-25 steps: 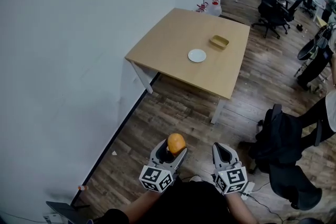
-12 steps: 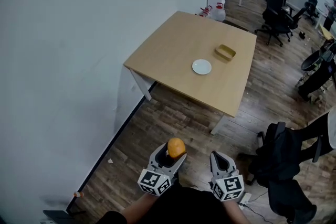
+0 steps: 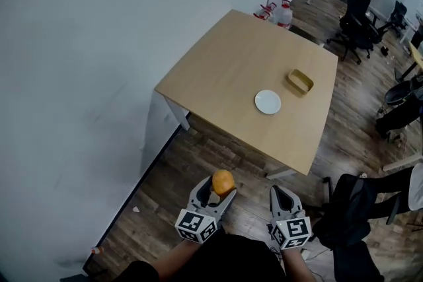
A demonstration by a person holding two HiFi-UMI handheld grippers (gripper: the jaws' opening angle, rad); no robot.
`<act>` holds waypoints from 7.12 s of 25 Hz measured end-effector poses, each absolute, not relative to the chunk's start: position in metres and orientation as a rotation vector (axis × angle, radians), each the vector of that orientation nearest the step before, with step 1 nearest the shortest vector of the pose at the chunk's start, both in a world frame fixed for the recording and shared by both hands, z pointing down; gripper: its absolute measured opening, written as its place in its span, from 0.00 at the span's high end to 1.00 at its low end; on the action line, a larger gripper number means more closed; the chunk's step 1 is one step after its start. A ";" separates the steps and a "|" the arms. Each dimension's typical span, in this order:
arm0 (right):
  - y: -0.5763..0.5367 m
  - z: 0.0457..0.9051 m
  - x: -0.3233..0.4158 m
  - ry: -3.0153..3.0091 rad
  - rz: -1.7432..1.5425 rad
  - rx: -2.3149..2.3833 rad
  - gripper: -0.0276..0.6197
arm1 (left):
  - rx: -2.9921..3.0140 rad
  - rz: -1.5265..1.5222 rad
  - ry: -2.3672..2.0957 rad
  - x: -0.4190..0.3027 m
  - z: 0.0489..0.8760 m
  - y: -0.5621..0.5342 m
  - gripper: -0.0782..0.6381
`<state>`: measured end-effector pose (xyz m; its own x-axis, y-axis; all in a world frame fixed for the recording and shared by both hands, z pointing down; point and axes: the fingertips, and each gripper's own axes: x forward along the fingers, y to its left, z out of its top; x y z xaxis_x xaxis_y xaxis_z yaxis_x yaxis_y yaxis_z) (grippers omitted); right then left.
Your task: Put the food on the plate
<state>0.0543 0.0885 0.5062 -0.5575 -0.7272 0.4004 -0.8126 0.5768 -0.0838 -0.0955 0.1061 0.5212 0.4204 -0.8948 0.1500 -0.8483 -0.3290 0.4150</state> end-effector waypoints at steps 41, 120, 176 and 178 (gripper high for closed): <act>-0.133 0.537 0.046 -2.385 0.443 1.466 0.86 | 2.277 0.012 -1.251 -0.105 0.553 -0.144 0.45; -0.181 0.537 0.104 -2.357 0.461 1.614 0.86 | 2.413 0.286 -1.136 -0.018 0.599 -0.247 0.43; -0.062 0.465 0.032 -2.315 0.214 1.759 0.86 | 2.521 -0.026 -1.334 -0.124 0.467 -0.083 0.86; -0.064 0.466 0.034 -2.320 0.212 1.754 0.86 | 2.517 -0.029 -1.341 -0.124 0.467 -0.085 0.86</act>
